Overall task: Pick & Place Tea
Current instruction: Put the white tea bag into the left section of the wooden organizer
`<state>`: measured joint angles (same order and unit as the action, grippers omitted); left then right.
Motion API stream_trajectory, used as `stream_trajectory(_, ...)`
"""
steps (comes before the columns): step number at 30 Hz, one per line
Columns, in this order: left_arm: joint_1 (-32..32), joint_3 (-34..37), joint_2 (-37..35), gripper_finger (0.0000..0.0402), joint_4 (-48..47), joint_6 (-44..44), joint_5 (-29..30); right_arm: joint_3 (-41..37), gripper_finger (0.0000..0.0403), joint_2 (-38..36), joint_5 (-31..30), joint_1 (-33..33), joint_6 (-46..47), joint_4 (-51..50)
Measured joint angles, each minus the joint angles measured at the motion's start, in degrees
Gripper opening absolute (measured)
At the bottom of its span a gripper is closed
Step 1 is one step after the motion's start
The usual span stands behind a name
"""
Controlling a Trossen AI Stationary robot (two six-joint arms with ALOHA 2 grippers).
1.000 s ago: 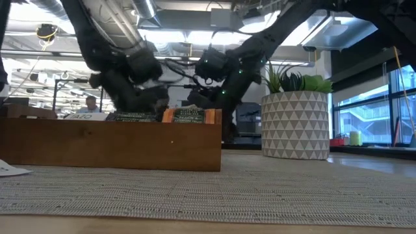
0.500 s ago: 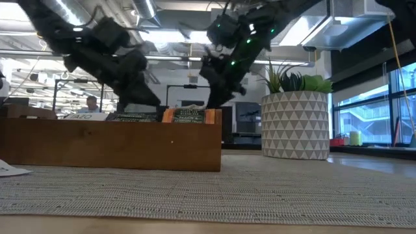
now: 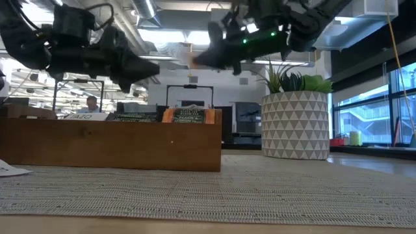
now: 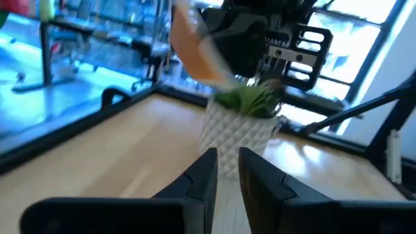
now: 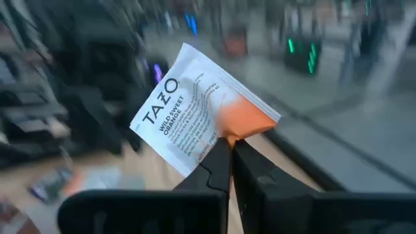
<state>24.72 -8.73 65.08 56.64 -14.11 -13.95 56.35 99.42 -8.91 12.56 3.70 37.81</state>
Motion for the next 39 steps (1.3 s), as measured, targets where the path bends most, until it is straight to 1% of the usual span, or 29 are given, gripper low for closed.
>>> stream_trajectory(2,-1.3,0.0,0.0,0.0076,1.4,0.7,0.7,-0.8,0.0013,0.0,0.0,-0.8,-1.1,5.8)
stream_trajectory(4,-2.4,-0.1,0.0,0.0093,2.5,1.8,2.6,-0.9,0.0013,0.0,0.0,-1.7,-1.4,9.8)
stream_trajectory(8,-4.1,-1.3,0.0,0.0138,3.6,7.3,6.8,-0.9,0.0014,0.2,0.0,-3.9,-3.9,14.2)
stream_trajectory(12,-5.5,-3.3,0.0,0.0176,6.0,8.8,5.6,-0.9,0.0014,0.2,-1.8,-4.9,-5.1,15.4)
stream_trajectory(15,-6.8,-4.8,0.0,0.0193,6.2,8.1,5.4,-0.9,0.0014,0.3,-3.7,-5.2,-5.7,15.3)
stream_trajectory(18,-7.8,-5.4,0.0,0.0200,6.2,9.3,5.5,-0.9,0.0014,0.3,-3.6,-5.4,-5.7,15.2)
stream_trajectory(23,-8.5,-5.6,0.0,0.0199,6.2,10.4,5.7,-0.9,0.0014,0.3,-3.5,-5.3,-5.5,15.3)
stream_trajectory(29,-8.9,-5.6,0.0,0.0196,6.2,8.5,9.4,-0.9,0.0014,0.3,-3.6,-6.1,-5.5,15.2)
stream_trajectory(39,-9.0,-5.6,0.0,0.0196,7.9,7.9,8.9,-0.9,0.0014,0.3,-3.6,-6.5,-5.7,14.6)
